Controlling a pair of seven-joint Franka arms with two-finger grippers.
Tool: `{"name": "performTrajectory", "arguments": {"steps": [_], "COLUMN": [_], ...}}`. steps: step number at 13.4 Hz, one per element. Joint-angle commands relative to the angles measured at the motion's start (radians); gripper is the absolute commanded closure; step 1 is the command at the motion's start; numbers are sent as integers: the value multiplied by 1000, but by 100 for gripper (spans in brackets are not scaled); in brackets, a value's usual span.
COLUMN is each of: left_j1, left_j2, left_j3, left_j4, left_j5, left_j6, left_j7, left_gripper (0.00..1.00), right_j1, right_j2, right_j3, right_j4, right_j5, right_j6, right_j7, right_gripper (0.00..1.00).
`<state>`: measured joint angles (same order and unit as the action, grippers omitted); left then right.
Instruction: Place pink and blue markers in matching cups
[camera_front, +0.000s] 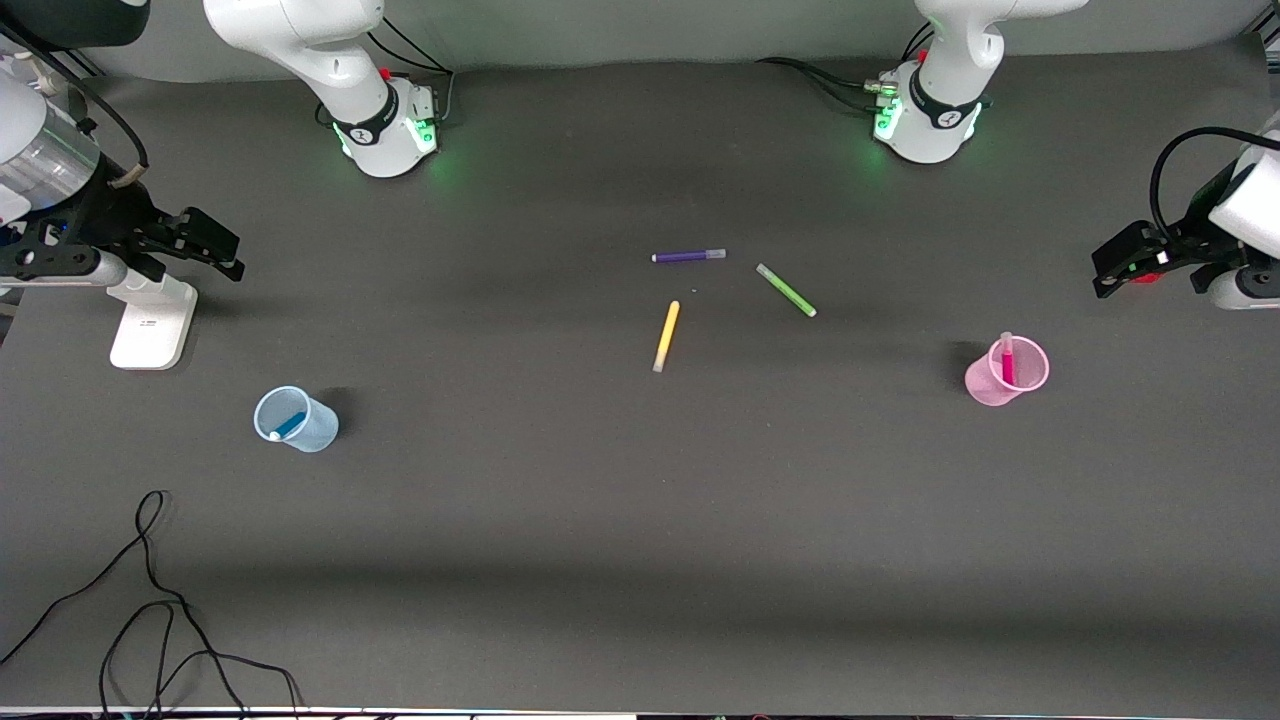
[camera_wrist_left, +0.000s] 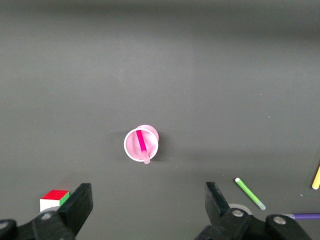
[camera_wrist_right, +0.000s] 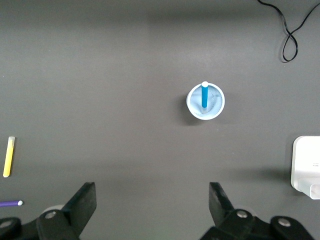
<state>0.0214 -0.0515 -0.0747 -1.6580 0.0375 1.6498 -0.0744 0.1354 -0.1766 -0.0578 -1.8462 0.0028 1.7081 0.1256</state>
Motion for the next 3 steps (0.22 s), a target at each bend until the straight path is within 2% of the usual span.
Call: {"name": "performTrajectory", "arguments": {"steps": [1,3], "left_j1": [-1,-5], "left_j2": [-27,-27], "left_j3": [3,-2], "left_j4": [-28,-28], "left_j5": [-11,-8], "left_j6": [18,13], "left_j7": [11,8], "left_gripper": [0,0], "right_j1": [-16,-14], "right_j2": [-4,-3], "right_j3": [13,15], "right_j4": [1,8], "right_j5": [23,23], "right_j6": [1,-4], "right_j7": [-14,-4], "right_gripper": [0,0]}}
